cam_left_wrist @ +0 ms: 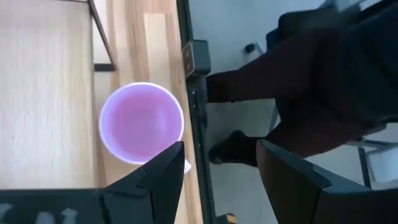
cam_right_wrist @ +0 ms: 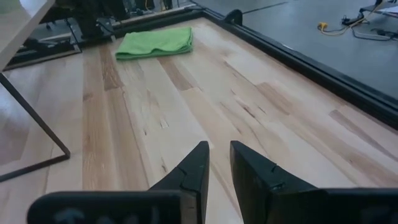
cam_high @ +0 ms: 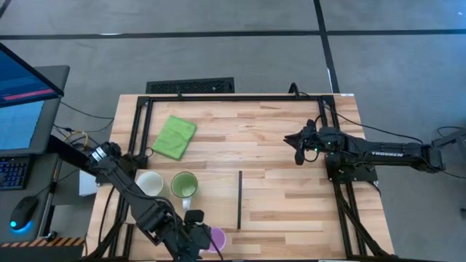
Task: Stack small to large cups/mugs on shelf
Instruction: Put the purple mug on the shelf
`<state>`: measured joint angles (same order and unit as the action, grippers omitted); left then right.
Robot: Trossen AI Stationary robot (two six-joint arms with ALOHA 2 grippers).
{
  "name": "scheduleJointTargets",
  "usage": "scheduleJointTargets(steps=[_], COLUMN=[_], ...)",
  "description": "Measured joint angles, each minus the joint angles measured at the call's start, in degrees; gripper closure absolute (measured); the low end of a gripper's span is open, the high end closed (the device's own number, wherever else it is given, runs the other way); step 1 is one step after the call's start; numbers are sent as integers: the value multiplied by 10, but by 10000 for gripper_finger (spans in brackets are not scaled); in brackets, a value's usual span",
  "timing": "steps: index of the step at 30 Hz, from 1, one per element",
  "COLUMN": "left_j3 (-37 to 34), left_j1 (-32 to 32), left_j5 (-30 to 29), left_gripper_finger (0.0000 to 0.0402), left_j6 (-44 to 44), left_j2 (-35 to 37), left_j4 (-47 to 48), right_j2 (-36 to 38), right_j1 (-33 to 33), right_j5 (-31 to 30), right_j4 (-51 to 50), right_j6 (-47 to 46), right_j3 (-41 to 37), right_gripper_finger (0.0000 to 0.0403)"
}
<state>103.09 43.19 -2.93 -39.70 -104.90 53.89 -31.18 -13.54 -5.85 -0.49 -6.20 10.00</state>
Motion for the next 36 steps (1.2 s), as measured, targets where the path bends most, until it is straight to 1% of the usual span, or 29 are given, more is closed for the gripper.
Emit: scheduleJointTargets(steps=[12,19,22,28,36], left_j3=[0,0,0,0,-1], left_j1=[2,10,18,26,37], left_j5=[27,27,27,-3,-15], left_gripper_finger=[209,209,209,209,209], left_j6=[16,18,37,36,35], left_j2=[-13,-13,-13,-16,-48], left_j4=[-21,-29,-48,-51,-25], right_j2=[0,0,0,0,0], right_j1=[0,0,0,0,0], right_j5=[0,0,0,0,0], right_j4=[-8,-8,-8,-8,-6], right_j6=[-9,-9,-9,-10,-20], right_j3=[0,0,0,0,0], right_gripper_finger=[316,316,316,316,316])
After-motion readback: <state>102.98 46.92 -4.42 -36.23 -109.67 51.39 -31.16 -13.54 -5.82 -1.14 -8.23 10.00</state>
